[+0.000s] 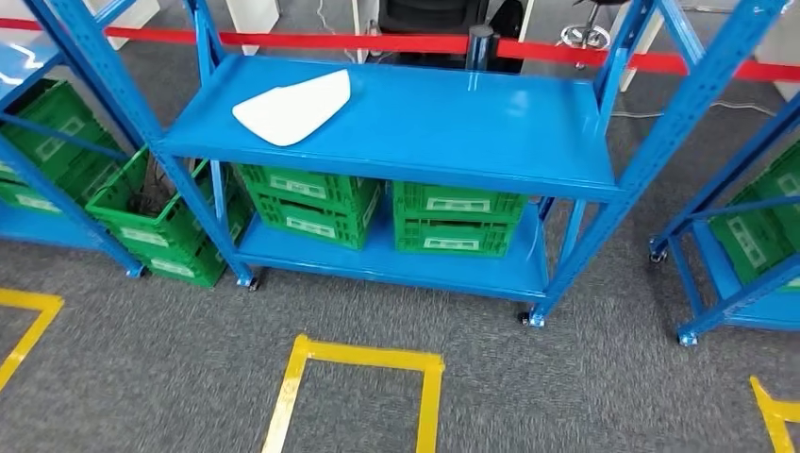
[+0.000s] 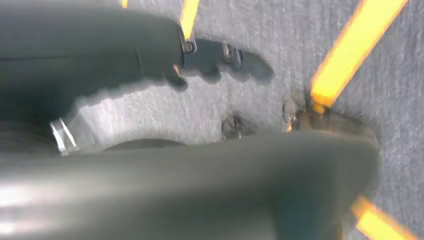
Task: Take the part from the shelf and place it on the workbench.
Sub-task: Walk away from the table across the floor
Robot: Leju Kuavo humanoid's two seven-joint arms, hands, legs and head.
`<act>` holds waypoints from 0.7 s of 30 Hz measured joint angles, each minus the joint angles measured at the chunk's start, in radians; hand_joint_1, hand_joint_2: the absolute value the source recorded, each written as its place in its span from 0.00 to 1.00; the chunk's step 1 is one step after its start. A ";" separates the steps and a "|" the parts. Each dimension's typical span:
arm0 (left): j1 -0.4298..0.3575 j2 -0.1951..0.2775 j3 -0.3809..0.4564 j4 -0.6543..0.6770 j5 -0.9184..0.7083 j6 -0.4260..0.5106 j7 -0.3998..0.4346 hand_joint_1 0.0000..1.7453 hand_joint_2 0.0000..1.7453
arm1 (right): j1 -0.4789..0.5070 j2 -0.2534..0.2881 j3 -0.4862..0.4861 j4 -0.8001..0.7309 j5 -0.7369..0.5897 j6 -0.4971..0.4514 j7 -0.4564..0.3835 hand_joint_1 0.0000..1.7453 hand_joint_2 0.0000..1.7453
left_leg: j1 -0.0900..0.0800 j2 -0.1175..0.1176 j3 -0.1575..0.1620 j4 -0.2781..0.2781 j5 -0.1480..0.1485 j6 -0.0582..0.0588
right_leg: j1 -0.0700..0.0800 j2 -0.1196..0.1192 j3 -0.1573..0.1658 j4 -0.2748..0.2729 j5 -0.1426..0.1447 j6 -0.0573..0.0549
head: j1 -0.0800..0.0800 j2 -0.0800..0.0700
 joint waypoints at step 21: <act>-0.015 -0.012 0.000 -0.003 0.000 -0.004 0.005 0.00 0.00 | -0.001 -0.012 0.001 0.000 0.000 -0.002 -0.004 0.00 0.00 | 0.005 -0.004 0.088 0.258 -0.235 -0.016 | 0.025 -0.010 -0.139 0.013 0.094 -0.068 | 0.040 0.000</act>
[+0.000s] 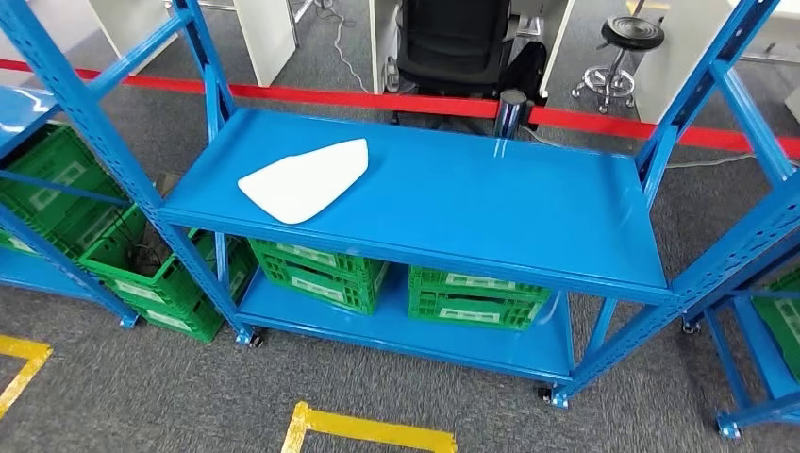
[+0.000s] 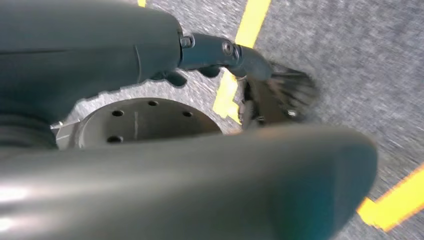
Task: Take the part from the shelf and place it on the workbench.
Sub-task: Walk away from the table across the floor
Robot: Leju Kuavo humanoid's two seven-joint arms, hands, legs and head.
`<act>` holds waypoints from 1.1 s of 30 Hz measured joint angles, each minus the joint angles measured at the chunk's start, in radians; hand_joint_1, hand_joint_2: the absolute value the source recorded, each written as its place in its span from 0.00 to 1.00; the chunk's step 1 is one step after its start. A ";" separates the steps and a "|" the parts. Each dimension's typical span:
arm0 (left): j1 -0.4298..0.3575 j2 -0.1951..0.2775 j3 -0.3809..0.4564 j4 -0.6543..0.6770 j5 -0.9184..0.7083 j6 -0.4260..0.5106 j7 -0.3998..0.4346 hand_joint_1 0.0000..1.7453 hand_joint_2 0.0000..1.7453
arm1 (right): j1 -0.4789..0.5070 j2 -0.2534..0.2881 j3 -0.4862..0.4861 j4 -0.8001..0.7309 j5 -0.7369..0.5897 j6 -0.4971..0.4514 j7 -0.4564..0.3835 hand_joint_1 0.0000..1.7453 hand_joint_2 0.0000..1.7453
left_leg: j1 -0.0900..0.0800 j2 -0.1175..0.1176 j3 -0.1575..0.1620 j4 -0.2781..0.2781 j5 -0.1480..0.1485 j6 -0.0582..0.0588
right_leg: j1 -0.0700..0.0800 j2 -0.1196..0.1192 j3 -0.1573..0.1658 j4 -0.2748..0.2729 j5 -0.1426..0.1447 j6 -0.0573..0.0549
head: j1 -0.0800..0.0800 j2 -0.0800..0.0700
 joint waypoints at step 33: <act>0.007 0.012 0.000 0.000 0.002 0.009 -0.007 0.00 0.00 | 0.005 0.015 0.005 -0.003 -0.024 0.010 0.010 0.00 0.00 | 0.017 0.009 -0.114 -0.029 0.112 -0.024 | -0.020 -0.008 -0.006 0.003 0.006 0.026 | -0.009 0.000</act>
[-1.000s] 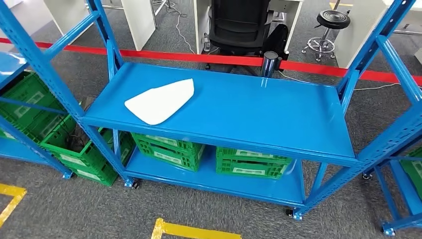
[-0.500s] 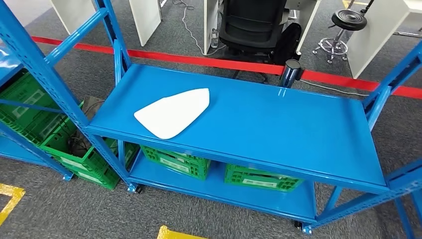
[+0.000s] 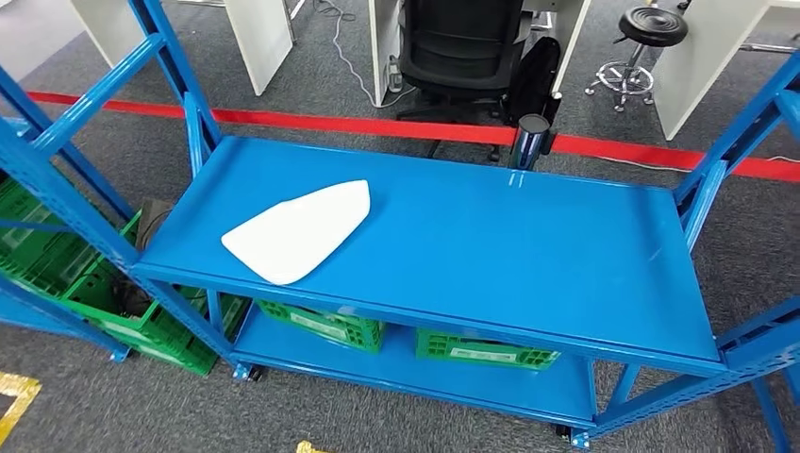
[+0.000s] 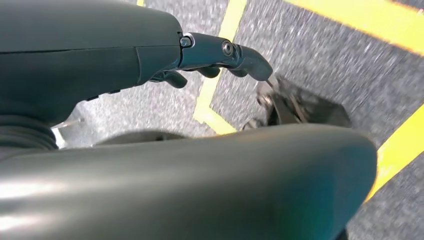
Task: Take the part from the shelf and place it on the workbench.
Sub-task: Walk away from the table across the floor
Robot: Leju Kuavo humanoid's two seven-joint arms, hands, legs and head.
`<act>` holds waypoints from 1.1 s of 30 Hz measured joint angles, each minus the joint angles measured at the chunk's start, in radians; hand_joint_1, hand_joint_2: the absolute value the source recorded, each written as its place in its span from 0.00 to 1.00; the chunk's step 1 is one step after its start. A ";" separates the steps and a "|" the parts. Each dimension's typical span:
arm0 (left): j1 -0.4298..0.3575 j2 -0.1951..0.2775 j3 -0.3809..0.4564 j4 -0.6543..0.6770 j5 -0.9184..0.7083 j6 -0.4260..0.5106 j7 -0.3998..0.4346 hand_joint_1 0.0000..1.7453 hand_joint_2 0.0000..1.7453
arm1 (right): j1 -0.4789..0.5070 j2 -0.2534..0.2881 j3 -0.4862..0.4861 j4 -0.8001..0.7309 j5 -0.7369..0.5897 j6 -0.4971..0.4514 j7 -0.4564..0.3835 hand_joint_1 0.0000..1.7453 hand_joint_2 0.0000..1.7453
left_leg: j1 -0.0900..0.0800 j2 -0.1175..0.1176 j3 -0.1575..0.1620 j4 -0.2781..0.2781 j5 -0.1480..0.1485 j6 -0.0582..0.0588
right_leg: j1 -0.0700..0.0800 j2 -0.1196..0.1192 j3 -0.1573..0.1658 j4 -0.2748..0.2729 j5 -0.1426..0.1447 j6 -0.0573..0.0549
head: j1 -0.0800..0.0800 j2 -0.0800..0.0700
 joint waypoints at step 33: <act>0.054 0.001 0.116 -0.017 -0.302 -0.073 -0.028 0.00 0.00 | 0.041 -0.001 -0.027 -0.012 -0.075 0.158 -0.053 0.00 0.00 | -0.007 -0.003 0.108 -0.247 0.094 0.033 | 0.003 0.001 0.031 -0.034 -0.022 0.044 | 0.017 0.000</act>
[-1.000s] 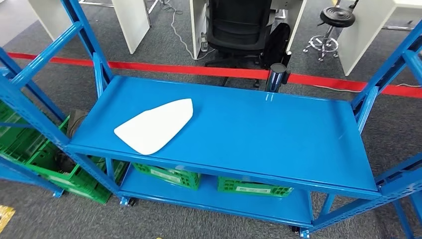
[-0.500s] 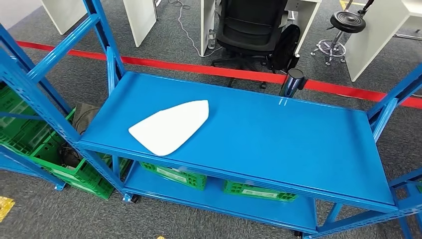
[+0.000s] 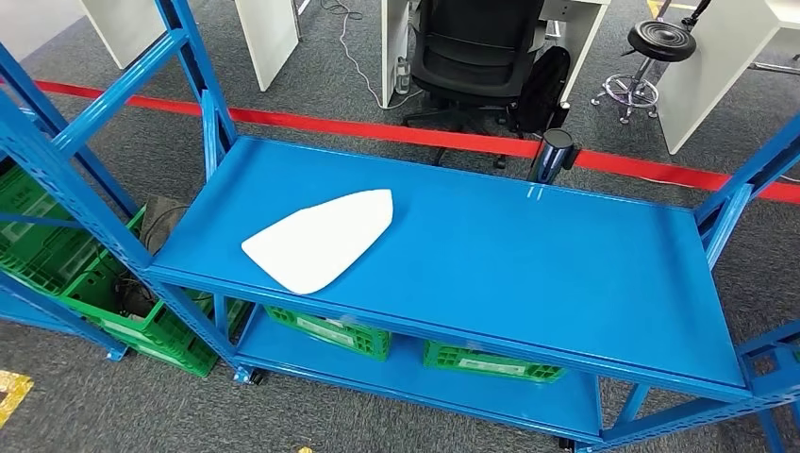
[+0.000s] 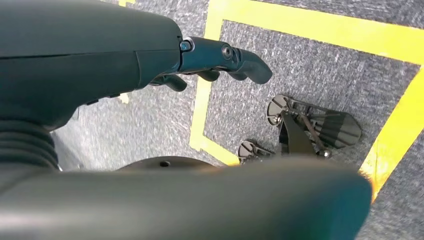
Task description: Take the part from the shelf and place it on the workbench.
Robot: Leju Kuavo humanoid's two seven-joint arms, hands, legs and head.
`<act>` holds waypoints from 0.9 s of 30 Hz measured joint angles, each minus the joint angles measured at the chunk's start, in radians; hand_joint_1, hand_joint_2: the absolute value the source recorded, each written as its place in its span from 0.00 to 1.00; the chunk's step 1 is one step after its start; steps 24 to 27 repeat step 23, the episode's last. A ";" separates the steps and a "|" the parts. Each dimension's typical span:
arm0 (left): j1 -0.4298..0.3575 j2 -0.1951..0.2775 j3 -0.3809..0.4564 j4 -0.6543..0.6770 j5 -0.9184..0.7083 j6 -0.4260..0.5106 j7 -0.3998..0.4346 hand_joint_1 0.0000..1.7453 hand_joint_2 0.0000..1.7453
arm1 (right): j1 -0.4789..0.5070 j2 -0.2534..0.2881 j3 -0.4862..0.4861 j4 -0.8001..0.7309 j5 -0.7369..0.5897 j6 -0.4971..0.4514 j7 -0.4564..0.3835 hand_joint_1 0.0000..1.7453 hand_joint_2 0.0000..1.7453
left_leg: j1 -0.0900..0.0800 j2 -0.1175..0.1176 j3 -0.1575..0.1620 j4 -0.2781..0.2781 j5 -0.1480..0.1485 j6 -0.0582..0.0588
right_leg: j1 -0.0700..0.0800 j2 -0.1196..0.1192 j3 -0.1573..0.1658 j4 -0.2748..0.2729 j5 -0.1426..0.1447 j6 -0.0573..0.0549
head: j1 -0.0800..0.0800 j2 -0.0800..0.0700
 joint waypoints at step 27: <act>0.129 -0.013 0.455 -0.085 -0.640 -0.088 0.019 0.00 0.00 | 0.113 -0.021 0.025 -0.092 0.090 0.081 -0.108 0.00 0.00 | -0.004 0.000 0.008 -0.024 0.002 -0.003 | -0.003 0.000 -0.001 -0.008 -0.002 -0.003 | -0.024 0.000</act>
